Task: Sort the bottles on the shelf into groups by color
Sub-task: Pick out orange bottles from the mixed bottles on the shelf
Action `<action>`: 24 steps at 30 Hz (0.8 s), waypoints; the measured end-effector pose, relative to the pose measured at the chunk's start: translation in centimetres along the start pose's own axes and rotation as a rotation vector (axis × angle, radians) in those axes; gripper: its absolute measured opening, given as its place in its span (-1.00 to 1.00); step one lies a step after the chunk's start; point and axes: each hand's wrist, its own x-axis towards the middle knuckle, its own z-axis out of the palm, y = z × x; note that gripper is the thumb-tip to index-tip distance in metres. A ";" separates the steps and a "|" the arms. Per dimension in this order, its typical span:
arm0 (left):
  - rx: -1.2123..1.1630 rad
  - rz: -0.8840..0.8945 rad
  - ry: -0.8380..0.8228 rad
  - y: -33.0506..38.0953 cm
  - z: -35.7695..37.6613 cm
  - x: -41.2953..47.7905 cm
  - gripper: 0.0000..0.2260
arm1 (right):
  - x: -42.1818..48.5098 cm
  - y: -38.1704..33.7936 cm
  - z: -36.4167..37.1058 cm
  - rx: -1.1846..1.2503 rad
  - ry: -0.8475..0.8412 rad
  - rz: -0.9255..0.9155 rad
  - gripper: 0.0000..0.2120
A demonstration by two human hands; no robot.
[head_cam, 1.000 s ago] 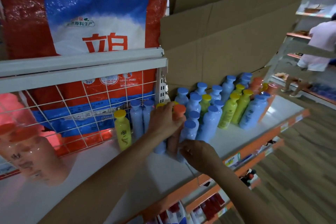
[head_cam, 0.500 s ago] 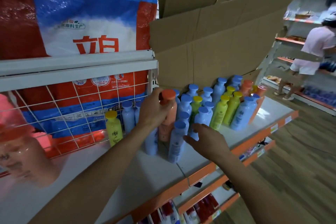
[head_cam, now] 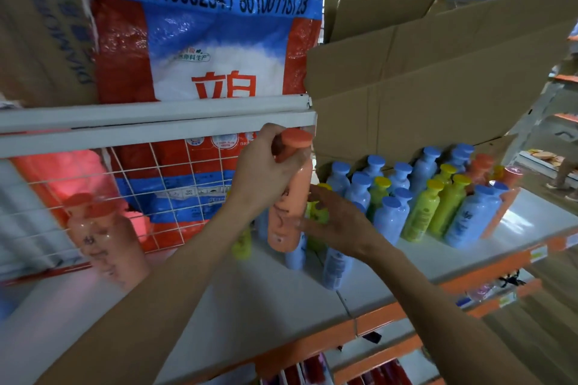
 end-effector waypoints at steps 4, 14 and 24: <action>0.033 -0.085 0.028 -1.2 -0.7 -1.5 -0.77 | 0.9 -1.7 2.1 0.222 -0.011 0.029 -0.48; 0.090 -0.287 -0.074 -7.5 -4.4 -9.7 -0.54 | -0.1 -2.7 11.0 0.250 -0.076 -0.026 -0.43; 0.238 -0.494 0.052 -13.3 -11.0 -16.7 -0.46 | 0.3 -6.9 21.0 0.253 -0.222 -0.111 -0.47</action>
